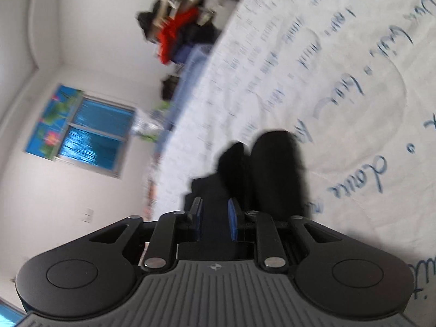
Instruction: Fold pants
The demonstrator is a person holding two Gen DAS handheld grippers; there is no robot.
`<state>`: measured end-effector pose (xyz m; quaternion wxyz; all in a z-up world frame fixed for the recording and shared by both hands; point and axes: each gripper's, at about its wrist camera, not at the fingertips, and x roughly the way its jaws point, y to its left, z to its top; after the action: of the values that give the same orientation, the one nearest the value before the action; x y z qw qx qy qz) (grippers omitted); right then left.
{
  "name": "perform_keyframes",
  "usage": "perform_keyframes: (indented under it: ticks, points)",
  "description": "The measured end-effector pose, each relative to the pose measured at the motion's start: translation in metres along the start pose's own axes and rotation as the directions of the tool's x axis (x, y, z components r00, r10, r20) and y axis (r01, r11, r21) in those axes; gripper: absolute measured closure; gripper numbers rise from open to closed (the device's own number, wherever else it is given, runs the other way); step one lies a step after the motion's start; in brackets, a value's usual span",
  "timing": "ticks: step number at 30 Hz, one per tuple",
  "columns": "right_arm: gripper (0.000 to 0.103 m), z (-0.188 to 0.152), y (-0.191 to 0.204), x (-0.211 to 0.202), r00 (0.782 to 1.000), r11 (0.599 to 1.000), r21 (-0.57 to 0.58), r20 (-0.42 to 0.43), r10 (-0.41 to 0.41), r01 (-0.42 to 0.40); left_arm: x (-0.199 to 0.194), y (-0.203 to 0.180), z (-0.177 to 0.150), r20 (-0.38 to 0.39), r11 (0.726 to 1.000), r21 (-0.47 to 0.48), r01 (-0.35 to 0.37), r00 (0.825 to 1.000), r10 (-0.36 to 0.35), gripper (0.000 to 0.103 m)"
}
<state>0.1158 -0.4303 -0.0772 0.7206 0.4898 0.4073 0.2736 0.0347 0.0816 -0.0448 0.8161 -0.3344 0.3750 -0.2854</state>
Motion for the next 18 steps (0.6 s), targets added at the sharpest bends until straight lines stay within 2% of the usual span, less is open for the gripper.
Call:
perform_keyframes:
  ticks: [1, 2, 3, 4, 7, 14, 18]
  points:
    - [0.070, 0.003, 0.004, 0.003, 1.000, 1.000, -0.004, -0.005, 0.011, -0.012, -0.004, 0.000, 0.002, 0.008, 1.000, 0.006, -0.002, 1.000, 0.002, 0.013]
    - [0.054, 0.005, 0.007, 0.005, 1.000, 1.000, -0.017, -0.018, 0.009, -0.010, -0.006, 0.001, 0.003, 0.014, 1.000, 0.004, -0.005, 1.000, 0.005, 0.013]
    - [0.031, 0.005, 0.010, 0.010, 0.999, 1.000, -0.026, -0.036, -0.006, 0.006, -0.007, 0.004, 0.003, 0.019, 1.000, -0.008, -0.010, 1.000, 0.010, 0.013]
    - [0.024, 0.006, 0.011, 0.015, 0.998, 0.999, -0.029, -0.054, -0.024, 0.022, -0.007, 0.006, 0.003, 0.022, 1.000, -0.023, -0.019, 1.000, 0.019, 0.013]
    - [0.023, 0.006, 0.010, 0.027, 0.994, 0.999, -0.037, -0.108, -0.034, 0.030, -0.005, 0.011, 0.002, 0.017, 0.998, -0.054, -0.027, 0.999, 0.028, 0.013]
    - [0.023, 0.007, 0.029, 0.035, 0.993, 0.995, -0.095, -0.118, 0.000, -0.011, -0.007, 0.013, 0.002, 0.014, 0.998, -0.051, -0.024, 1.000, 0.025, 0.013]
    - [0.023, 0.008, 0.031, 0.046, 0.989, 0.990, -0.135, -0.130, -0.067, 0.050, -0.006, 0.011, 0.002, 0.014, 0.998, -0.050, -0.027, 1.000, 0.028, 0.013]
